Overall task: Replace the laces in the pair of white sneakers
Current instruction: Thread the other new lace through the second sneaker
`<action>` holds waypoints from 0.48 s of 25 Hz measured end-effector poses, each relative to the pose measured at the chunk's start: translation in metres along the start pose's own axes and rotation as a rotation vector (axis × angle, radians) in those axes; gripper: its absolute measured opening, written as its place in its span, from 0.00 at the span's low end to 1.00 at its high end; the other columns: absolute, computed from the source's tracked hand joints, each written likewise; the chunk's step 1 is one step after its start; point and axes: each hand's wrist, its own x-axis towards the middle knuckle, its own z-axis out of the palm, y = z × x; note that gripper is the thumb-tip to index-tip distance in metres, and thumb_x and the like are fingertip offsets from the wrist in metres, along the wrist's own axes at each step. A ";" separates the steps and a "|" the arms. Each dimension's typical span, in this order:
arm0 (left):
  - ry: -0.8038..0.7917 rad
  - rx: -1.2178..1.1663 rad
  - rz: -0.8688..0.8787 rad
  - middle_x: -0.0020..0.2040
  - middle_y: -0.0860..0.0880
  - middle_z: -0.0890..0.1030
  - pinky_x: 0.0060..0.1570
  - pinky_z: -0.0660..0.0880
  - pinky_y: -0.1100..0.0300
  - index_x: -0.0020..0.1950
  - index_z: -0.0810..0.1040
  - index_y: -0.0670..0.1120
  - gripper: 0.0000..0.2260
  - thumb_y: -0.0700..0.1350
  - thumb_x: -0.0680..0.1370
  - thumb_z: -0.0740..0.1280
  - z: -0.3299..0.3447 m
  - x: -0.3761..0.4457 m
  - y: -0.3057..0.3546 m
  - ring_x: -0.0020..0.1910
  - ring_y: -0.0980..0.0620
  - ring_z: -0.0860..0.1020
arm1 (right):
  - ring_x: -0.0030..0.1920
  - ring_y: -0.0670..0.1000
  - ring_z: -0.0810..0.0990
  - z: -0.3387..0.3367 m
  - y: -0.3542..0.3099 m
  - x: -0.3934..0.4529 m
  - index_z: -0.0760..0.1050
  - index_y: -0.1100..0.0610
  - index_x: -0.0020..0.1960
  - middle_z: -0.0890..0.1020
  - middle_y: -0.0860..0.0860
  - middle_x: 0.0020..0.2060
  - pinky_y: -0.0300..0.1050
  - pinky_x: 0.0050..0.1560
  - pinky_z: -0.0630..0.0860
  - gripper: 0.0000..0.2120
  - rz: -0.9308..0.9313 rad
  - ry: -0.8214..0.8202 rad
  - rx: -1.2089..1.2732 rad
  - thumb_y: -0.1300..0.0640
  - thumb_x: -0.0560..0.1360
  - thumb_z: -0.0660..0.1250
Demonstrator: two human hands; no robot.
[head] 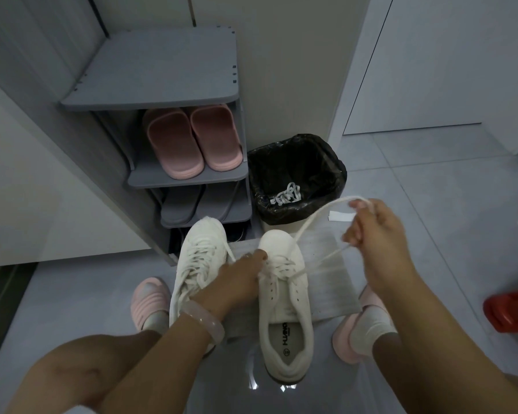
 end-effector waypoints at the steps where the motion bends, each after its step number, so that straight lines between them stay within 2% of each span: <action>1: -0.004 0.056 -0.019 0.62 0.46 0.74 0.60 0.65 0.52 0.66 0.65 0.48 0.16 0.42 0.78 0.58 0.000 -0.001 0.000 0.61 0.45 0.72 | 0.25 0.44 0.68 -0.008 -0.005 0.005 0.74 0.53 0.43 0.70 0.48 0.24 0.39 0.31 0.70 0.10 0.015 0.100 -0.003 0.61 0.79 0.57; 3: 0.084 0.157 -0.025 0.56 0.49 0.77 0.58 0.64 0.53 0.58 0.73 0.48 0.10 0.46 0.79 0.59 -0.014 -0.007 0.003 0.57 0.48 0.74 | 0.27 0.48 0.69 -0.019 -0.007 0.013 0.74 0.55 0.43 0.73 0.51 0.28 0.39 0.29 0.67 0.09 0.095 0.162 -0.205 0.61 0.78 0.57; 4: 0.133 0.190 0.004 0.52 0.51 0.78 0.57 0.64 0.53 0.54 0.76 0.48 0.09 0.47 0.79 0.59 -0.024 -0.011 0.003 0.54 0.50 0.74 | 0.27 0.50 0.71 -0.024 -0.003 0.016 0.75 0.57 0.44 0.76 0.53 0.30 0.40 0.29 0.68 0.08 0.154 0.086 -0.479 0.60 0.78 0.59; 5: 0.158 0.178 0.052 0.47 0.53 0.78 0.55 0.65 0.54 0.51 0.78 0.48 0.09 0.48 0.79 0.60 -0.035 -0.015 0.003 0.51 0.51 0.74 | 0.29 0.51 0.74 -0.028 0.004 0.018 0.76 0.59 0.46 0.79 0.54 0.33 0.41 0.31 0.70 0.08 0.213 -0.056 -0.804 0.58 0.78 0.60; 7: 0.134 0.025 0.166 0.37 0.57 0.75 0.50 0.68 0.59 0.49 0.80 0.47 0.09 0.47 0.79 0.62 -0.052 -0.026 0.005 0.43 0.55 0.73 | 0.42 0.53 0.80 -0.028 0.018 0.014 0.76 0.61 0.52 0.82 0.55 0.45 0.43 0.43 0.74 0.12 0.252 -0.337 -1.331 0.53 0.77 0.62; 8: 0.118 -0.055 0.223 0.35 0.59 0.75 0.47 0.70 0.62 0.49 0.81 0.47 0.09 0.47 0.79 0.62 -0.057 -0.032 0.006 0.40 0.58 0.74 | 0.51 0.53 0.79 -0.024 0.023 0.009 0.75 0.59 0.58 0.80 0.55 0.54 0.43 0.50 0.73 0.15 0.216 -0.413 -1.430 0.50 0.76 0.64; 10: 0.110 -0.158 0.296 0.36 0.57 0.78 0.45 0.71 0.64 0.48 0.81 0.48 0.08 0.46 0.79 0.62 -0.059 -0.037 0.011 0.39 0.60 0.75 | 0.62 0.50 0.73 -0.007 0.025 -0.003 0.69 0.53 0.67 0.74 0.51 0.64 0.40 0.59 0.68 0.22 0.025 -0.550 -1.227 0.50 0.75 0.66; 12: 0.118 -0.198 0.329 0.39 0.51 0.81 0.47 0.73 0.62 0.47 0.81 0.49 0.07 0.45 0.79 0.63 -0.054 -0.037 0.016 0.41 0.57 0.77 | 0.58 0.45 0.75 0.015 0.027 -0.017 0.69 0.48 0.66 0.77 0.48 0.60 0.36 0.58 0.69 0.21 -0.129 -0.736 -0.867 0.54 0.74 0.68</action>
